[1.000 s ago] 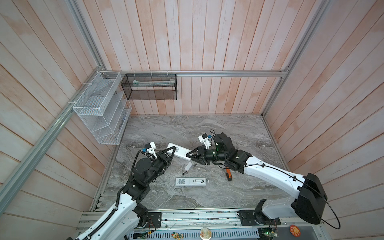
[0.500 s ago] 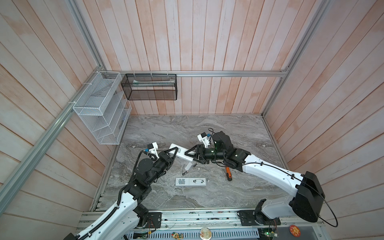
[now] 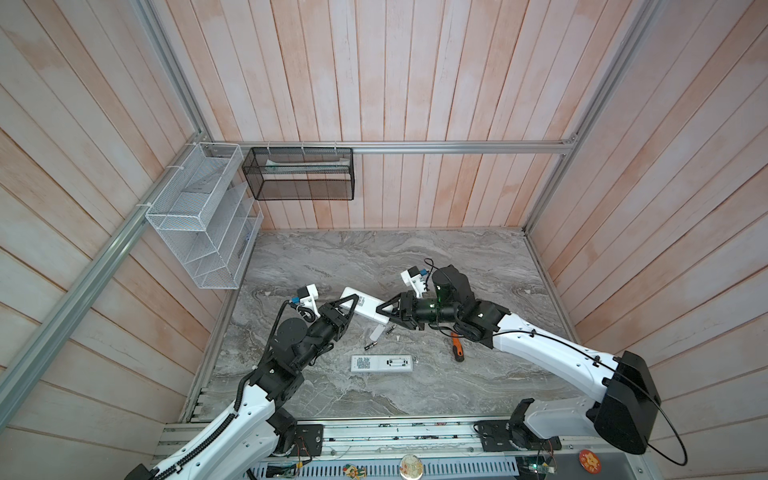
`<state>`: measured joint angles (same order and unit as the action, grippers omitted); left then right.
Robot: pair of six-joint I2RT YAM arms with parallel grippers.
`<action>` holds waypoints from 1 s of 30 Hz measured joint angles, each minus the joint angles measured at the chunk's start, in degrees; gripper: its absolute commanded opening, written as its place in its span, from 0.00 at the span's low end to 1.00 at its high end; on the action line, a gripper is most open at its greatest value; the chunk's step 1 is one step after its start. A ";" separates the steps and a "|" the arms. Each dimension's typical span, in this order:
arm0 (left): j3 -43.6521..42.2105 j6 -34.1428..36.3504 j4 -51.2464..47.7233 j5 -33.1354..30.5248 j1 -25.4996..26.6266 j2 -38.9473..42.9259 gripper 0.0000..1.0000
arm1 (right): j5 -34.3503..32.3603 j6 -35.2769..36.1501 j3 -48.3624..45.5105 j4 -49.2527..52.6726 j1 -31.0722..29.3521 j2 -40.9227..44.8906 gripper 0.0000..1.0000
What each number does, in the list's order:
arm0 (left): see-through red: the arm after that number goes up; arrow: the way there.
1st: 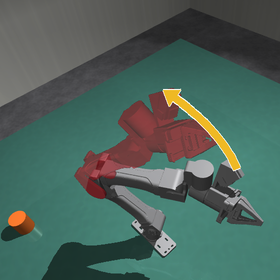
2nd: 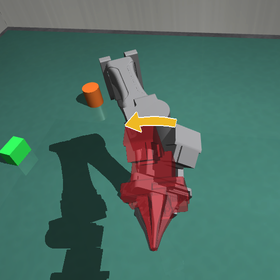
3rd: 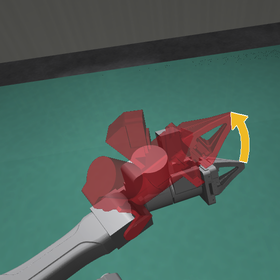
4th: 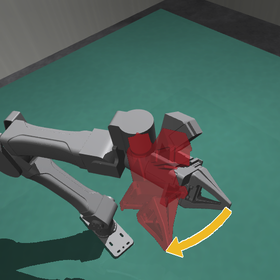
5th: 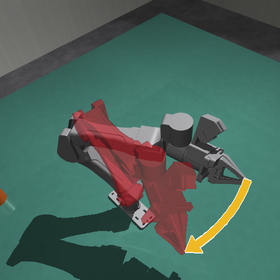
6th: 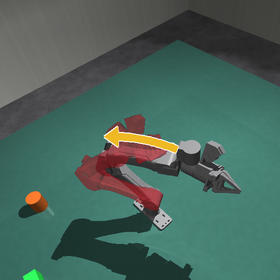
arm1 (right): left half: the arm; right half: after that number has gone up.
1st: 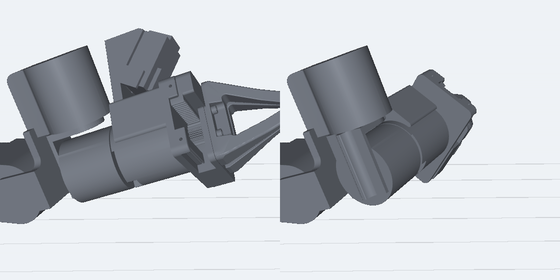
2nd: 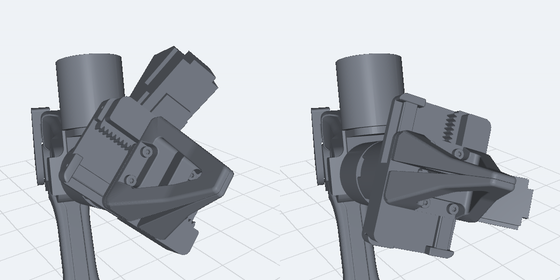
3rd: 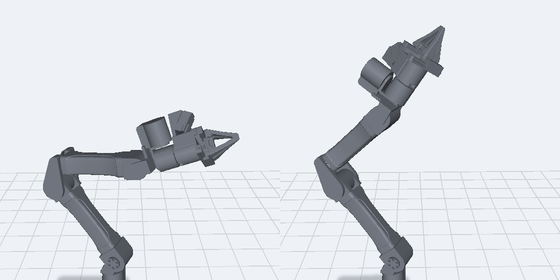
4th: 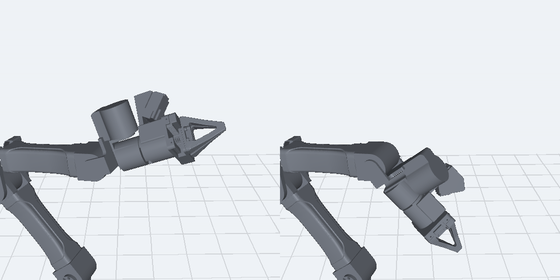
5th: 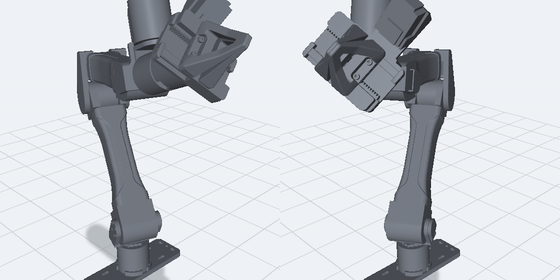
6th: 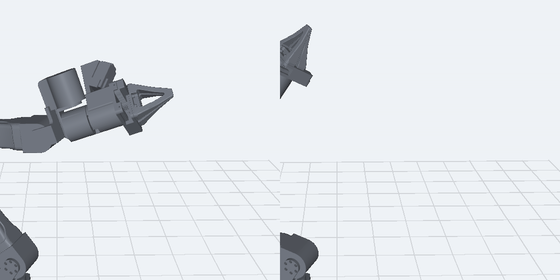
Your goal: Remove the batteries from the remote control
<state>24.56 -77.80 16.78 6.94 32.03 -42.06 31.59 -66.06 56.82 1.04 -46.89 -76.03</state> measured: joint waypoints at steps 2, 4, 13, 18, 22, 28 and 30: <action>0.00 0.00 -0.07 -0.35 -0.15 0.00 0.07 | -0.02 0.00 -0.68 0.02 0.33 0.70 0.40; 0.00 0.00 -0.04 -0.66 -0.15 0.02 0.07 | -0.02 -0.02 -0.85 0.02 0.48 0.92 0.40; 0.00 -0.02 0.00 -1.40 -0.15 0.09 0.07 | 0.02 -0.42 -0.96 -0.31 0.50 0.92 0.51; 0.00 0.00 0.26 -1.22 -0.15 -0.37 0.07 | 0.02 -0.24 0.24 0.63 0.48 -0.13 0.51; 0.00 0.22 0.57 -0.96 -0.15 -1.42 0.07 | -0.02 0.11 2.58 2.38 0.48 -1.40 0.48; 1.66 2.78 -0.20 0.09 -0.31 -3.17 0.07 | 0.00 0.39 4.50 5.09 0.44 -3.41 0.45; 3.17 4.68 -1.88 0.26 -0.42 -3.63 0.07 | 0.02 0.57 5.64 6.05 0.44 -4.22 0.47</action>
<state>27.73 -73.12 14.90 7.20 31.62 -45.69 31.62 -65.49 62.46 7.09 -46.46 -80.25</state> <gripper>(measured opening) 0.185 0.458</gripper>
